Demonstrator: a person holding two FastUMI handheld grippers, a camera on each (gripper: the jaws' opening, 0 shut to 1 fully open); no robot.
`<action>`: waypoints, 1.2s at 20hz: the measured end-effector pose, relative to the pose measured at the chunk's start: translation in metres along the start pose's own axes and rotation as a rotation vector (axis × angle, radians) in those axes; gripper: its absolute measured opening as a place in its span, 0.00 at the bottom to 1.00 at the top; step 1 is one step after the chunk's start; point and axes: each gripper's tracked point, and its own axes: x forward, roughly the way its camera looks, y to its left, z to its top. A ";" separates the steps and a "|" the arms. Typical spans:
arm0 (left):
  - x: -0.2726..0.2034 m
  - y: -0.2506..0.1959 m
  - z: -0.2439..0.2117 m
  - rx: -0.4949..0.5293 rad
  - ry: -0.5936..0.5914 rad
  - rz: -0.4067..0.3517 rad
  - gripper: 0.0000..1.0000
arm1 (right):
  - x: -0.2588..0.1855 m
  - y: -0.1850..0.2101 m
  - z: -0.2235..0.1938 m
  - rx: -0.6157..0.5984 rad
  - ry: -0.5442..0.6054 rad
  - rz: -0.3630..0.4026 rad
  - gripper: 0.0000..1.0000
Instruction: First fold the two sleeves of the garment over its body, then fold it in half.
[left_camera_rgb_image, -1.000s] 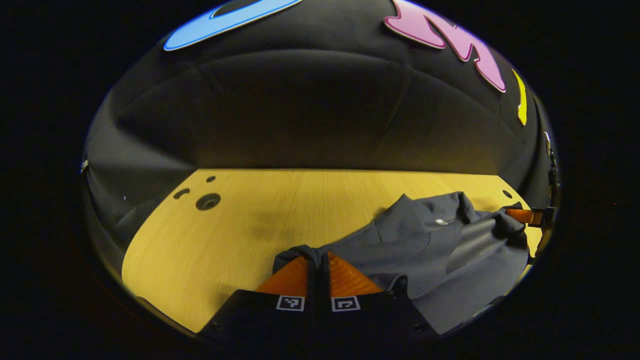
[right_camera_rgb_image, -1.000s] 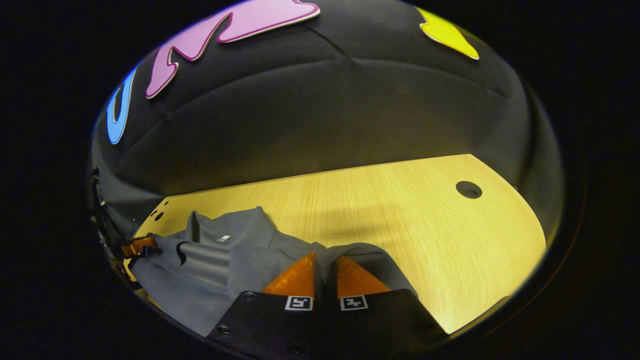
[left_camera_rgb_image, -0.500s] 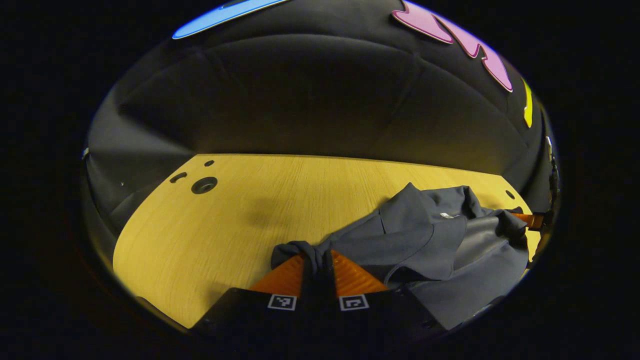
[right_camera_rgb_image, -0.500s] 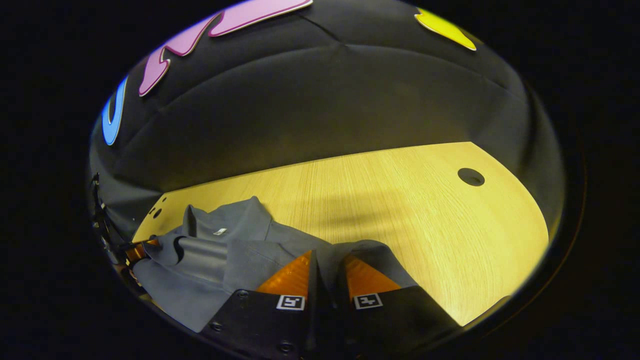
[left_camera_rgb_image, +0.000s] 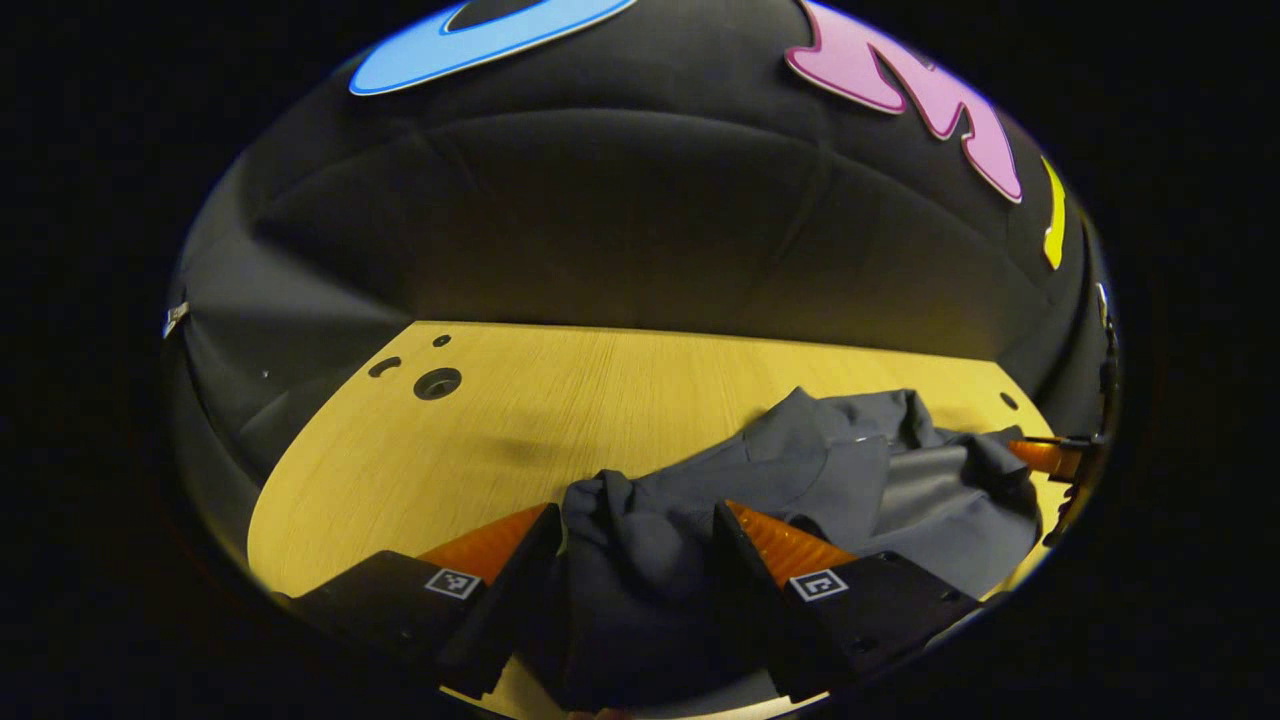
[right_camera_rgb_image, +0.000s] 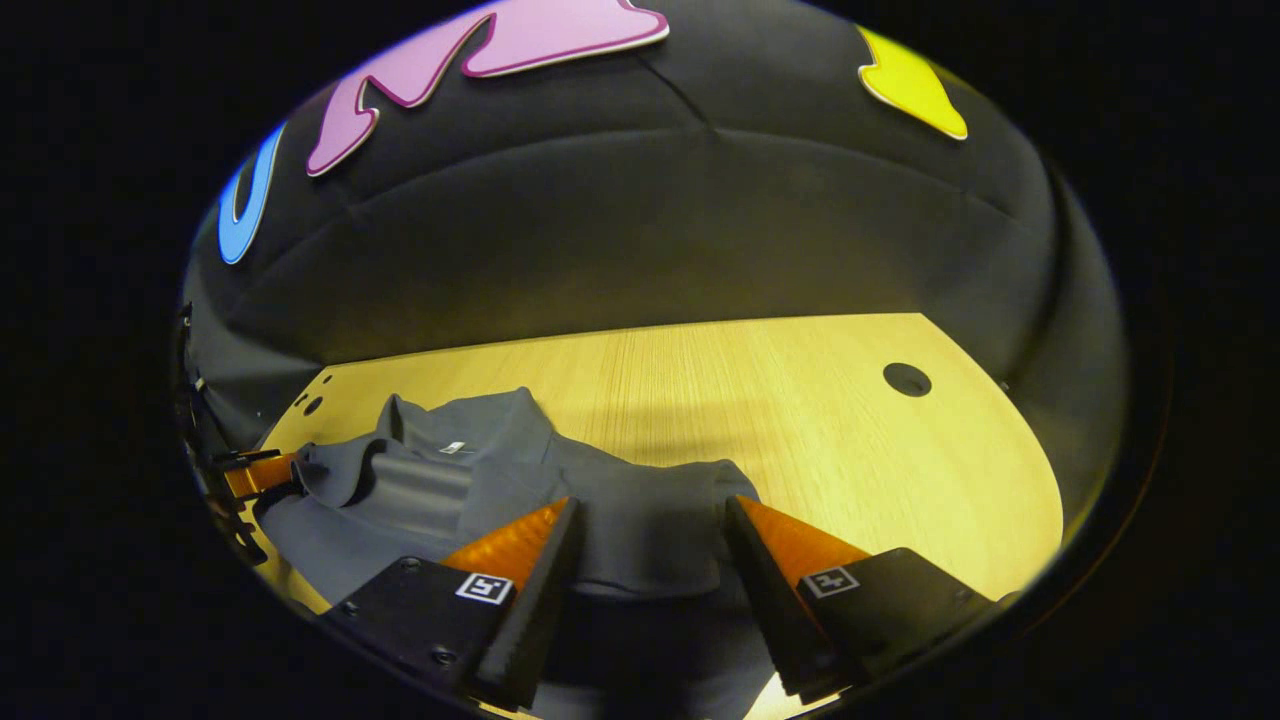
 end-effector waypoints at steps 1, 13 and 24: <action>-0.009 -0.001 0.005 0.002 -0.019 -0.009 0.96 | -0.007 0.001 0.004 0.000 -0.013 -0.002 0.92; -0.158 -0.029 0.049 0.044 -0.191 -0.093 0.96 | -0.170 0.019 0.057 -0.056 -0.179 0.038 0.93; -0.279 -0.042 0.025 0.109 -0.224 -0.159 0.96 | -0.273 0.048 0.048 -0.070 -0.227 0.088 0.93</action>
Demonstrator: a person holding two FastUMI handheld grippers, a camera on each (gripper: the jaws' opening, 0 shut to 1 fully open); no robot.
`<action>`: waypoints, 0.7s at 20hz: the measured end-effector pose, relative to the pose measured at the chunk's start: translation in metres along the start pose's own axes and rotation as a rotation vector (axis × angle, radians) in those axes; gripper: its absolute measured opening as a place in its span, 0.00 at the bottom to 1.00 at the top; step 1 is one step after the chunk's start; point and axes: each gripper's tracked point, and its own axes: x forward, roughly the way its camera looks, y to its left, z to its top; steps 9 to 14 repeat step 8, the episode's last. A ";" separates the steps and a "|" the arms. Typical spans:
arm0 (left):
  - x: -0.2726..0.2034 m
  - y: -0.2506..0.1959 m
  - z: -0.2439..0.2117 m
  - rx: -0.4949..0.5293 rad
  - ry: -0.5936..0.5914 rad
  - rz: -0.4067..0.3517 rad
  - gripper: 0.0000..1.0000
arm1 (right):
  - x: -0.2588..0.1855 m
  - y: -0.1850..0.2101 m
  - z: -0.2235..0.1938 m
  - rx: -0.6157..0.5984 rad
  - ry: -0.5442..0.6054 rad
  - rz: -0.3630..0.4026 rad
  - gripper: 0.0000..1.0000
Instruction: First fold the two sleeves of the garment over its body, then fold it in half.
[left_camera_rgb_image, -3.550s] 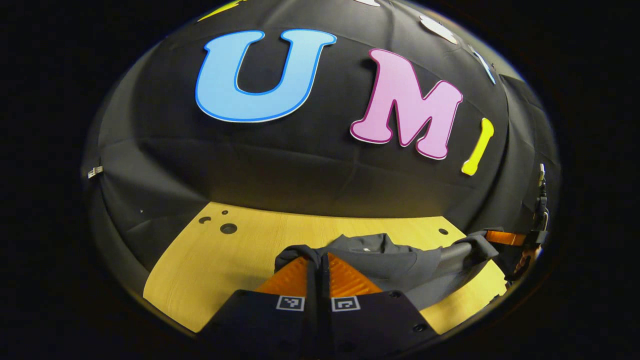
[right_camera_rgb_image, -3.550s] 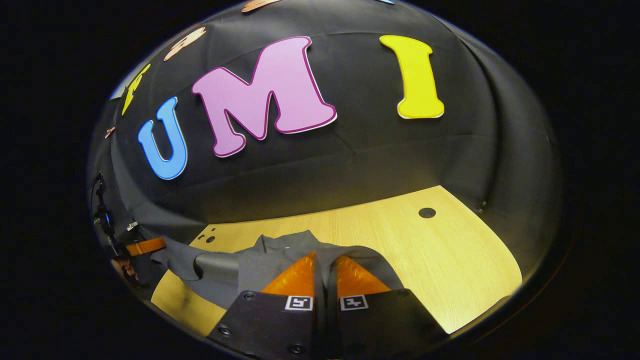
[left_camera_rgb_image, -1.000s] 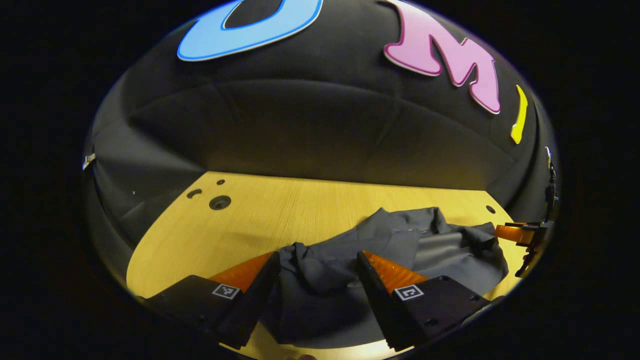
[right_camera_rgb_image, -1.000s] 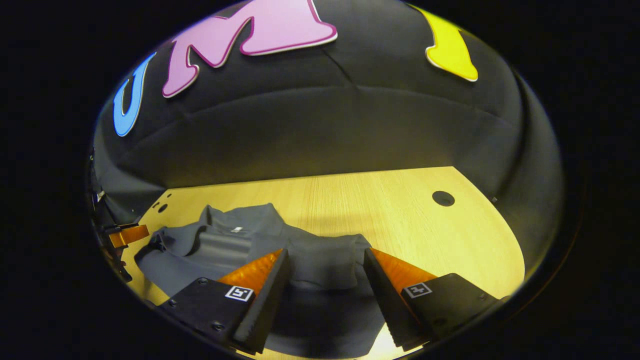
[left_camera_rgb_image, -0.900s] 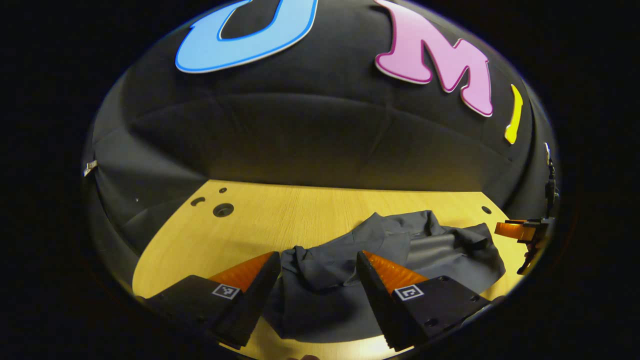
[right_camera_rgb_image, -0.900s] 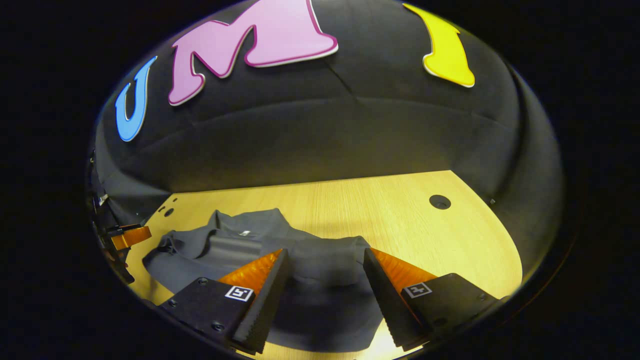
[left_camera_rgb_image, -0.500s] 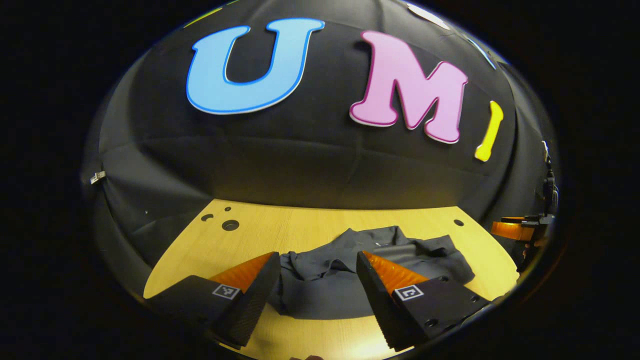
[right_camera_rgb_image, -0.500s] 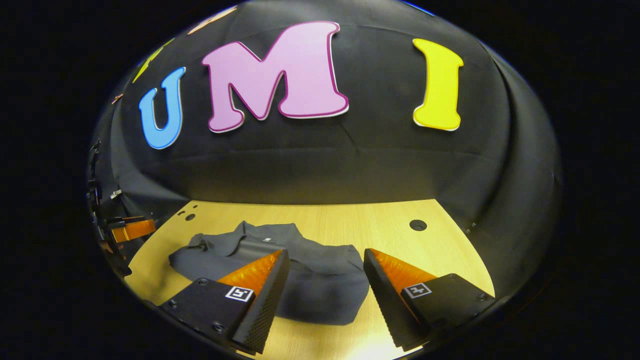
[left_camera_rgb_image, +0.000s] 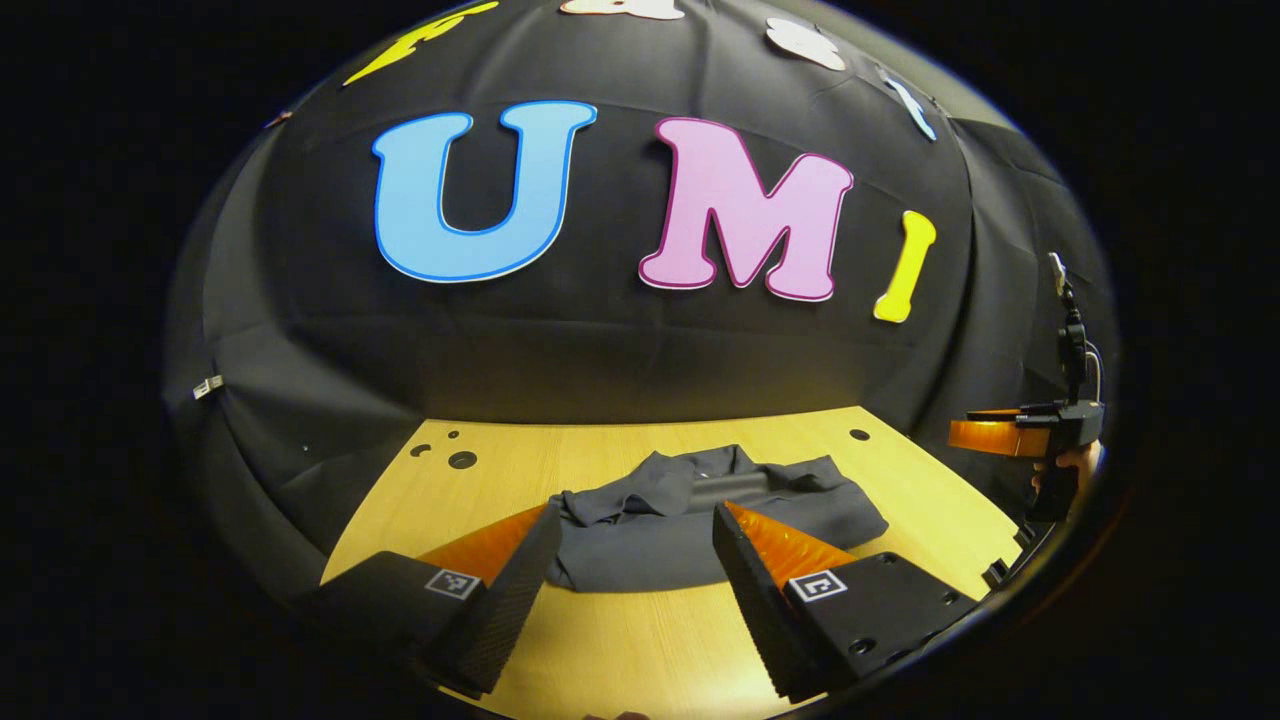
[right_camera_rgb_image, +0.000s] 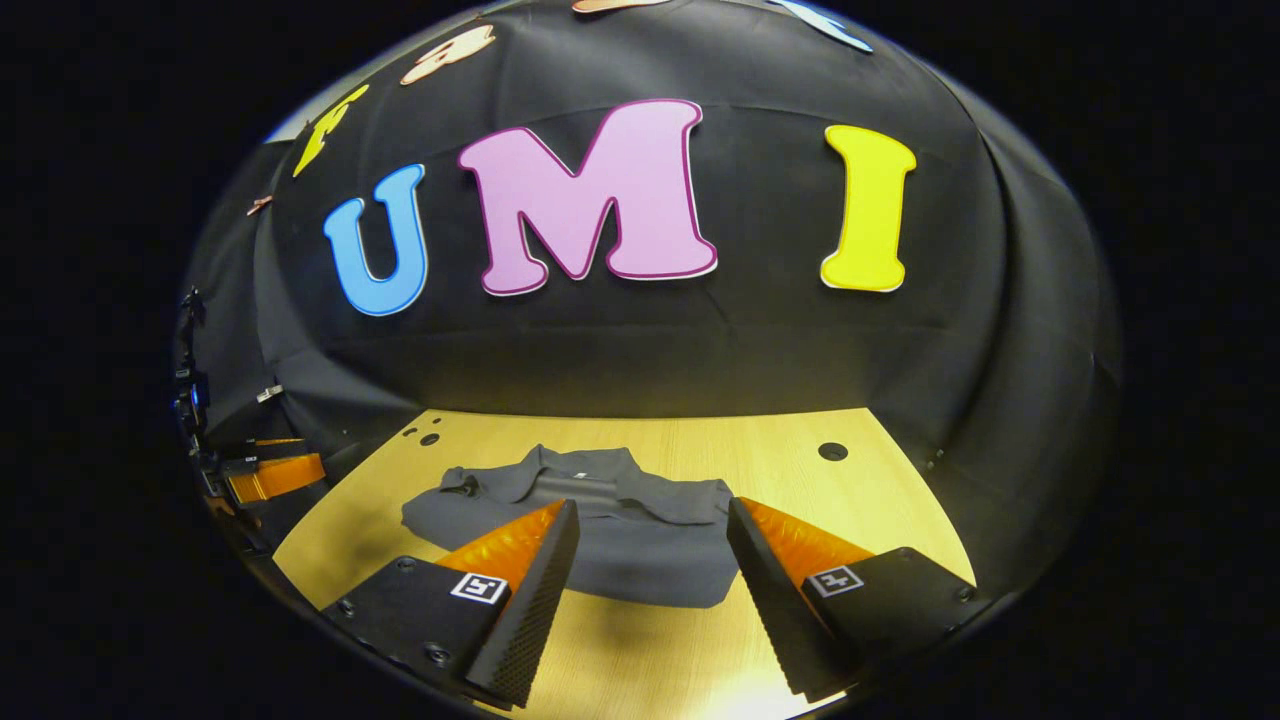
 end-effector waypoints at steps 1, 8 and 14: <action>-0.007 -0.004 -0.004 -0.009 0.003 -0.001 0.96 | -0.007 0.005 -0.003 -0.003 -0.001 0.003 0.92; -0.029 -0.016 -0.016 -0.003 0.018 -0.020 0.96 | -0.018 0.043 -0.026 -0.011 0.045 0.146 0.93; -0.029 -0.016 -0.016 -0.003 0.018 -0.020 0.96 | -0.018 0.043 -0.026 -0.011 0.045 0.146 0.93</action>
